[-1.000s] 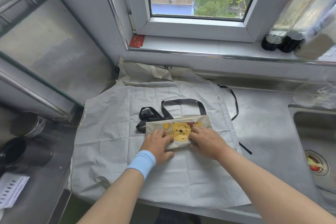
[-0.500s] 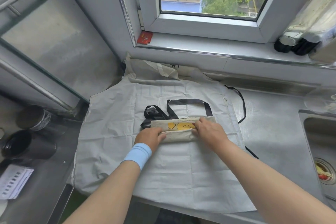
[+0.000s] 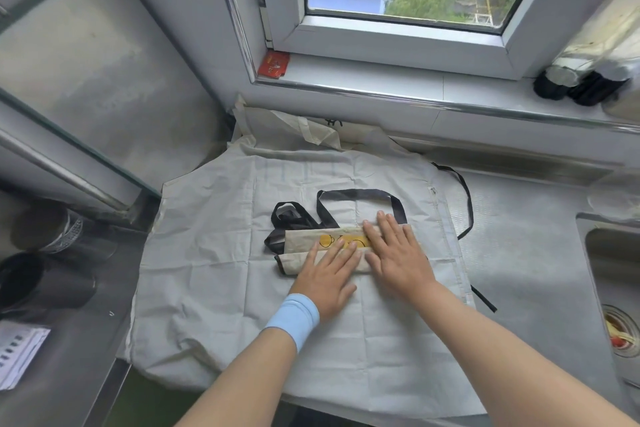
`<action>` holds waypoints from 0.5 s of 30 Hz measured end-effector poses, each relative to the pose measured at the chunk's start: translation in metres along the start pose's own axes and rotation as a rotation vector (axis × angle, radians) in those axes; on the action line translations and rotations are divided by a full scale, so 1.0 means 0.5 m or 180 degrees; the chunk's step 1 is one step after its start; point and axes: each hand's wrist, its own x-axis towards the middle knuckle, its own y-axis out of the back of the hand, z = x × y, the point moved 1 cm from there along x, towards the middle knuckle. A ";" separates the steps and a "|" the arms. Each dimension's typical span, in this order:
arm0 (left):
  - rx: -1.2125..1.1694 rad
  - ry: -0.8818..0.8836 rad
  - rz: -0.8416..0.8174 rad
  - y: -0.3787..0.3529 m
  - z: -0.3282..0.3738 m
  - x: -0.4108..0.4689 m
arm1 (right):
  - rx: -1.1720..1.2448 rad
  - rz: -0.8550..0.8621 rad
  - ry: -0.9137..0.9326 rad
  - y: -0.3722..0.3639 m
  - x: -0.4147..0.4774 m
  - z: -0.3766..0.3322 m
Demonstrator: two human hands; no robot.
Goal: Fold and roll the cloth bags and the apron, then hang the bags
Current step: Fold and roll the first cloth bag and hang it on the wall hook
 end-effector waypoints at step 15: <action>-0.0087 0.0413 -0.0028 0.041 -0.081 -0.013 | -0.0187 0.0391 0.0882 0.069 -0.014 -0.010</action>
